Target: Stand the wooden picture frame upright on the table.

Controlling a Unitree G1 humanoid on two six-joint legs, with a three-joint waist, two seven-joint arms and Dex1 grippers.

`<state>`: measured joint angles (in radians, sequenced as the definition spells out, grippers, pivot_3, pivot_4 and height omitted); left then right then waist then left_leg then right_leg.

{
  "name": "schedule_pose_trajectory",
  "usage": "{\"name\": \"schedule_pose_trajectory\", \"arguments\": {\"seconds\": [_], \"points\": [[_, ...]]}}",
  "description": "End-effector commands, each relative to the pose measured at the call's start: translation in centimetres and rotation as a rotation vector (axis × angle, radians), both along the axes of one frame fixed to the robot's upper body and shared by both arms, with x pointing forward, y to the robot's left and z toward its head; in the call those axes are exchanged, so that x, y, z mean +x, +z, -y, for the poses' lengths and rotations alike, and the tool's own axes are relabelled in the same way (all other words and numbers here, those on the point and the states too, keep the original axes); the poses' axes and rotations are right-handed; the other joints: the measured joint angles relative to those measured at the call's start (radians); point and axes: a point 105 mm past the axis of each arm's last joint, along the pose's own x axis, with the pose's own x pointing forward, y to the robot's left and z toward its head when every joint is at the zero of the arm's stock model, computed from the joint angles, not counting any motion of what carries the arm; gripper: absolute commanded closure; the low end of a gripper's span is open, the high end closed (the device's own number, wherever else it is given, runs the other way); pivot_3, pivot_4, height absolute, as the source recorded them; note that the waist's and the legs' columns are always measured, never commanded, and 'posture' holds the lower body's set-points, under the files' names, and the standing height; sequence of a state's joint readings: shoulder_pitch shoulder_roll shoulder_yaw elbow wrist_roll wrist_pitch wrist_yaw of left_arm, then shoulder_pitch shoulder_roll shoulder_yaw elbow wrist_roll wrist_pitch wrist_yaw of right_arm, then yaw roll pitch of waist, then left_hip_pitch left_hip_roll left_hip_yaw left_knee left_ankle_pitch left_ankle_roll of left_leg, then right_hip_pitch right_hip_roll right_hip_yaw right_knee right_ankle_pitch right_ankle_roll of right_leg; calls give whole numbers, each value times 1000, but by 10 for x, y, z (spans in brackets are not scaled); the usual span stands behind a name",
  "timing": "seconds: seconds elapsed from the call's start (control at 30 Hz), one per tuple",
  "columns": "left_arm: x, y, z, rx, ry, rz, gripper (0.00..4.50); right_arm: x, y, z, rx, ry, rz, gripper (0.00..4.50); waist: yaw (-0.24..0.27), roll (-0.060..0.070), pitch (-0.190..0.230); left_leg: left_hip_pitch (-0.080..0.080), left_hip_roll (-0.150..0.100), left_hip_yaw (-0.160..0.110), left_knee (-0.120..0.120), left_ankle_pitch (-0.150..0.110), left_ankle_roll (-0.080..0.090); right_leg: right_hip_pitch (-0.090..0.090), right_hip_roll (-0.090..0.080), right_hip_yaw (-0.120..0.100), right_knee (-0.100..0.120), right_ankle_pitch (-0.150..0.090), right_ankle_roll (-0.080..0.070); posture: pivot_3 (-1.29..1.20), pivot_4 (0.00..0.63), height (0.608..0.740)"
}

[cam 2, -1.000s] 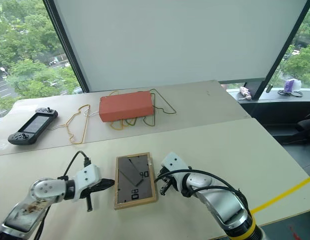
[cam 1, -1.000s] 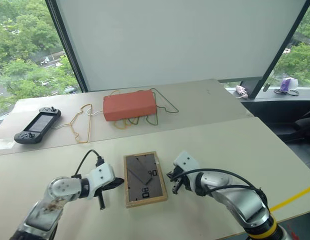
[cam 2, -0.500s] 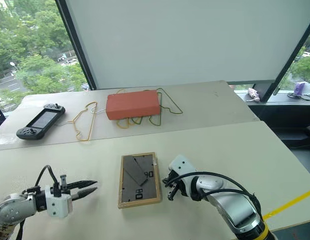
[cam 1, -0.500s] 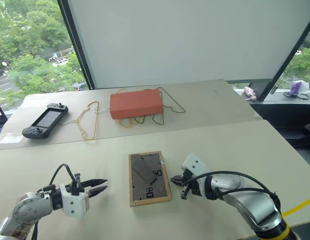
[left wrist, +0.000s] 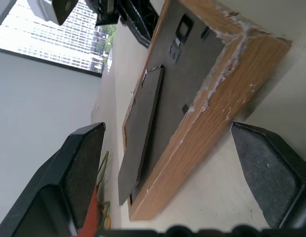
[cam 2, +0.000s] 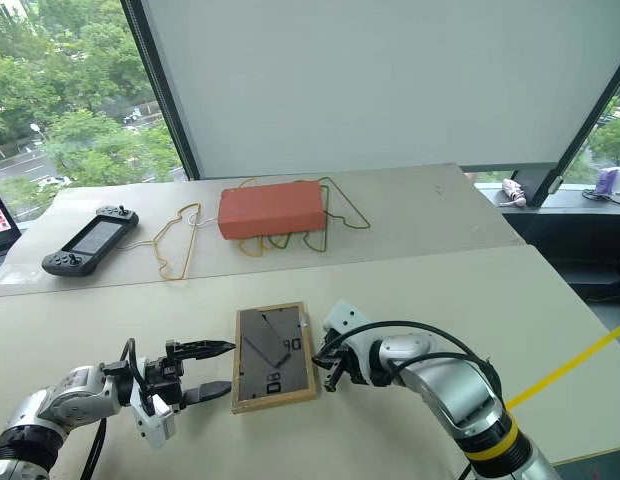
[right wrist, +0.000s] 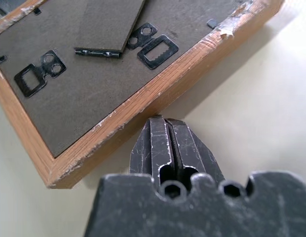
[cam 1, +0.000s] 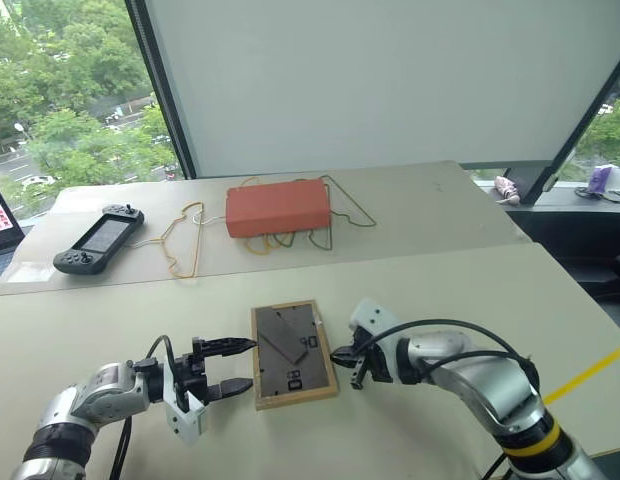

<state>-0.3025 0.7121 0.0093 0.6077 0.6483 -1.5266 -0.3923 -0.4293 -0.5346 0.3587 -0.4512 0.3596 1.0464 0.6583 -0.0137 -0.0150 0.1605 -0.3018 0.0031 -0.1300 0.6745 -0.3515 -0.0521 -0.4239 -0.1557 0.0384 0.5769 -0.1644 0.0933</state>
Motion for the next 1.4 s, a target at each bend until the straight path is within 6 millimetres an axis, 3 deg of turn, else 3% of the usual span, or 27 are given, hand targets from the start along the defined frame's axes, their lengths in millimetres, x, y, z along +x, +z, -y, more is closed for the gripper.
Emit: {"name": "schedule_pose_trajectory", "arguments": {"seconds": [0.03,0.2,0.4,0.43,0.47,0.7,0.9,1.0,1.07,1.17,1.3,1.4], "points": [[-4,-17,9,30,-46,-60,89,-3,8,-10,29,49,11,4500,0,0,0,0,0,0,0,0,0,0,0,0,0,0,0,0,150,740],[2,-18,19,18,-64,-56,89,-9,10,-18,49,73,-12,4500,1,2,-1,-1,-1,0,0,3,-6,1,-1,0,0,1,2,0,150,740],[-8,-10,15,-24,-105,-50,89,-5,5,-9,26,16,-13,4500,-1,2,-1,-1,0,0,0,3,-6,1,-1,0,0,1,2,0,150,740],[-8,-10,15,-31,-105,-55,627,-5,5,-8,30,10,-13,4500,-2,2,-1,-1,0,0,0,3,-6,0,-1,0,0,1,2,0,150,740],[-8,-9,14,-37,-103,-58,684,-5,5,-8,33,7,-13,4500,-3,2,-1,-1,0,0,-1,3,-6,0,-1,0,0,1,2,0,150,740],[-13,-13,11,-3,-110,-69,3099,4,5,0,13,-28,3,4500,-9,2,-1,-3,0,0,-2,3,-6,-1,-1,-1,0,1,2,0,150,740],[-14,-15,11,6,-102,-66,3288,22,26,12,28,-61,58,4500,-10,2,-1,-2,0,0,-2,3,-6,-1,0,-1,0,1,2,0,150,740],[-12,-15,12,8,-98,-61,3288,42,45,30,19,-115,108,4500,-9,2,-1,-2,0,0,-2,3,-6,-1,-1,-1,0,1,2,0,150,740],[-11,-15,13,2,-92,-55,3288,59,70,33,80,-135,138,4500,-9,2,-1,-2,0,0,-2,3,-6,-1,0,-1,0,1,2,0,150,740],[-9,-14,15,-6,-86,-50,3288,62,93,8,190,-39,119,3697,-16,3,-1,-2,0,0,-2,3,-6,-1,0,-1,0,1,2,0,150,740],[-9,-14,17,-7,-92,-45,3288,47,98,-34,315,109,-115,2378,-23,4,-1,-1,0,-1,-4,3,-6,-1,0,-1,1,1,2,0,150,740],[-9,-14,19,-9,-99,-44,3288,45,99,-54,352,176,-221,1339,-21,4,-1,-1,0,-1,-4,4,-8,-1,-1,-2,0,1,2,0,150,740]]}}
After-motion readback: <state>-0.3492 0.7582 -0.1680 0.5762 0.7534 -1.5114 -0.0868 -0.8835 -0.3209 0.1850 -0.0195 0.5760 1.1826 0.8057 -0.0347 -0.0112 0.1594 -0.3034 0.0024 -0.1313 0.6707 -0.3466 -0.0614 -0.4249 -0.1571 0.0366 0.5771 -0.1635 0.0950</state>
